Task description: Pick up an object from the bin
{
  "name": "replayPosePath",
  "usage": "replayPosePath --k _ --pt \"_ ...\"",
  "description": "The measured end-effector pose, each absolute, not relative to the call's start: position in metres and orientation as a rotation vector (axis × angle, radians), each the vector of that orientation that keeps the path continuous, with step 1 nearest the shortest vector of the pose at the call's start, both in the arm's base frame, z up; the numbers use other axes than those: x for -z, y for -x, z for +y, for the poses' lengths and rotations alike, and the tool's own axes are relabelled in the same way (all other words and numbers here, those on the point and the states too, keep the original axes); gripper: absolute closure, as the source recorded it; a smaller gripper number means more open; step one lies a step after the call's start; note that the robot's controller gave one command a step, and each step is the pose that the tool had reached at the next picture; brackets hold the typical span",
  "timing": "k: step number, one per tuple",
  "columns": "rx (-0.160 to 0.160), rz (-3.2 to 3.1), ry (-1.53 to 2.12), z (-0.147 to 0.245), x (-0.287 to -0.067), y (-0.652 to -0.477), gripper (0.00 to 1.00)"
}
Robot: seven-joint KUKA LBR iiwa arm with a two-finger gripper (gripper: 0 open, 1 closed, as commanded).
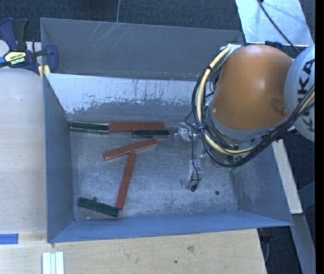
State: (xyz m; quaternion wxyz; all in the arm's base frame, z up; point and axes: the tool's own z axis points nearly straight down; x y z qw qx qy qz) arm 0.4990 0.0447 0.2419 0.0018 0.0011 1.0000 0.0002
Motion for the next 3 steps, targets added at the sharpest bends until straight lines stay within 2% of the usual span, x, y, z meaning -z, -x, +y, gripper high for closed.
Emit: replayPosePath --k 1,2,3 --pt "-0.002 3.132 0.284 0.106 -0.139 -0.520 0.00" --pt "-0.001 3.081 0.625 0.188 -0.070 -0.510 0.00" --pt "0.002 2.944 1.061 0.164 -0.227 -0.572 0.00"
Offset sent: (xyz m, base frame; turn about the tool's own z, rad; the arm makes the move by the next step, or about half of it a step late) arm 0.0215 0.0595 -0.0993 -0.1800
